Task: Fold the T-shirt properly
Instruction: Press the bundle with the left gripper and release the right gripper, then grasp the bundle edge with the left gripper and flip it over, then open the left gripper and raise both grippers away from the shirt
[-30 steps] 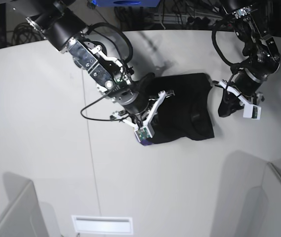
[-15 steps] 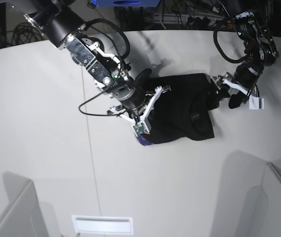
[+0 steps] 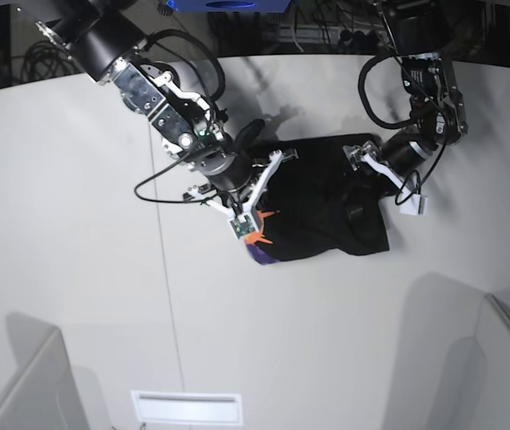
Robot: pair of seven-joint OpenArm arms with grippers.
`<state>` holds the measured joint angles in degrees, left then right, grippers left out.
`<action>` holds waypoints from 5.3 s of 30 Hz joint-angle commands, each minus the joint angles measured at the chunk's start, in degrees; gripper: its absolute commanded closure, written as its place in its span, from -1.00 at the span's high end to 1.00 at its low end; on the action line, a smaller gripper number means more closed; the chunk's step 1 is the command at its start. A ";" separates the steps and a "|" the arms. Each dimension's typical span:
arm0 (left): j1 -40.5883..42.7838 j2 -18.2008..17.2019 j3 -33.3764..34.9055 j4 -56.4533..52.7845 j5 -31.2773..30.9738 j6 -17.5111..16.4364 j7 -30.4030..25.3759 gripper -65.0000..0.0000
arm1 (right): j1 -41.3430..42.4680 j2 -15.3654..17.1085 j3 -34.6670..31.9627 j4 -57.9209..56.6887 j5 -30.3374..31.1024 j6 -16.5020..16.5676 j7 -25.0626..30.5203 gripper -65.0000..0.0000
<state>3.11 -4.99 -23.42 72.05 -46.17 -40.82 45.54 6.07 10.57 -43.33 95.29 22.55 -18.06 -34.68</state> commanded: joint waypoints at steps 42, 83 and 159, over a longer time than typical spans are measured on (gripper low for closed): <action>-22.85 -20.19 53.88 -11.17 1.56 0.82 2.59 -1.00 | -22.11 0.55 43.02 11.75 0.36 0.35 1.49 -1.00; -39.20 -3.75 84.30 -16.01 37.07 0.82 -10.68 -1.00 | -29.32 -6.83 55.07 11.75 0.36 0.35 1.58 -1.00; -13.00 -9.29 40.25 39.73 37.16 0.82 0.66 -1.00 | -29.76 1.43 41.53 16.93 -0.08 0.44 7.47 -1.00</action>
<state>-9.37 -14.52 16.91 110.74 -7.77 -40.34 48.07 -23.92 10.98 -2.17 111.00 22.61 -17.74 -28.91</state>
